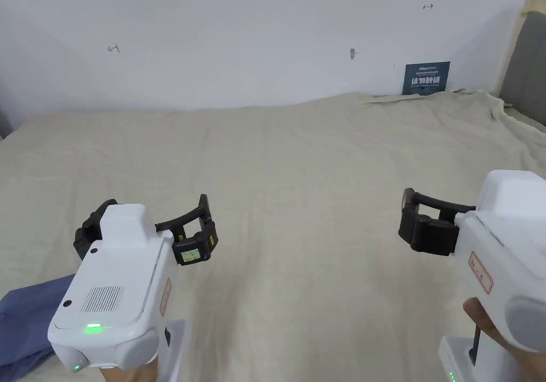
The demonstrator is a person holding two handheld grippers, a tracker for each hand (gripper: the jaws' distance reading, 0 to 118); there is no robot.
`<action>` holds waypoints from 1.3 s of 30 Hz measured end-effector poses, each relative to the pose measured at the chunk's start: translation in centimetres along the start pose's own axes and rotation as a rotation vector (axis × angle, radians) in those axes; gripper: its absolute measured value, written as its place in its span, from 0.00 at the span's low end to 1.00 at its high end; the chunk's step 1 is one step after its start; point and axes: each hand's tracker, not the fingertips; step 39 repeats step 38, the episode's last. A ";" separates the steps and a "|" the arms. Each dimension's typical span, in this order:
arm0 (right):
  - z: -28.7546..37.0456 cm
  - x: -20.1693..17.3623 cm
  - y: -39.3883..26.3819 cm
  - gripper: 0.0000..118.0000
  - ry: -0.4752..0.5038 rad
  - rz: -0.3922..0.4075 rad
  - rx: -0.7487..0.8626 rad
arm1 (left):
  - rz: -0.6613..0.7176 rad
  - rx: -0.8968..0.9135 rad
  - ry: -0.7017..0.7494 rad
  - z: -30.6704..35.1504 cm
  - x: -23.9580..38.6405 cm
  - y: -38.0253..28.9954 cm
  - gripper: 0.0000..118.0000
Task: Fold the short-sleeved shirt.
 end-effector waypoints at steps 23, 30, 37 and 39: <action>-1.1 0.0 1.0 1.00 -0.152 -0.088 -0.224 | 0.008 0.014 0.004 0.3 -0.3 0.4 1.00; -0.5 0.2 0.3 1.00 -0.119 -0.058 -0.049 | 0.004 0.015 0.005 0.3 -0.3 0.5 1.00; 0.1 0.7 -1.1 1.00 -0.036 0.040 0.175 | 0.006 0.017 0.003 0.3 -0.3 0.3 1.00; 0.1 0.7 -1.3 1.00 -0.042 0.059 0.188 | 0.007 0.016 0.002 0.3 -0.3 0.3 1.00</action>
